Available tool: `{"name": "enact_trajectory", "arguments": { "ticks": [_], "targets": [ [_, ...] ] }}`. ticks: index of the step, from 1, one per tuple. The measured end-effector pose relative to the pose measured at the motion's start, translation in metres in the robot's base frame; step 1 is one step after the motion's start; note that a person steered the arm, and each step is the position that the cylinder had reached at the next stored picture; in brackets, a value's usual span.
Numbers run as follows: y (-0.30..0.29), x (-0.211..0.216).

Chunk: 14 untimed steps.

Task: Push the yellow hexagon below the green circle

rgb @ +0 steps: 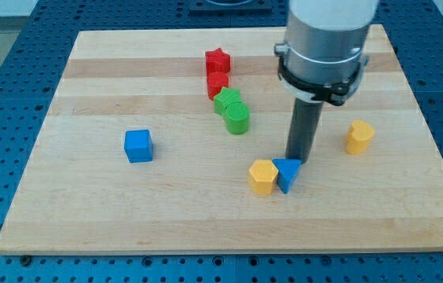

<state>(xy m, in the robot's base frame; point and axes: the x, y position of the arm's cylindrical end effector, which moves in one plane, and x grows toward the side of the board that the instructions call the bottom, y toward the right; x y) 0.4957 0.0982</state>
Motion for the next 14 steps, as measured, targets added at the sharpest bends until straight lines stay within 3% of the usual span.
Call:
{"name": "enact_trajectory", "arguments": {
  "ticks": [2, 9, 14],
  "targets": [
    [0.043, 0.032],
    [0.043, 0.015],
    [0.032, 0.057]
  ]
}}
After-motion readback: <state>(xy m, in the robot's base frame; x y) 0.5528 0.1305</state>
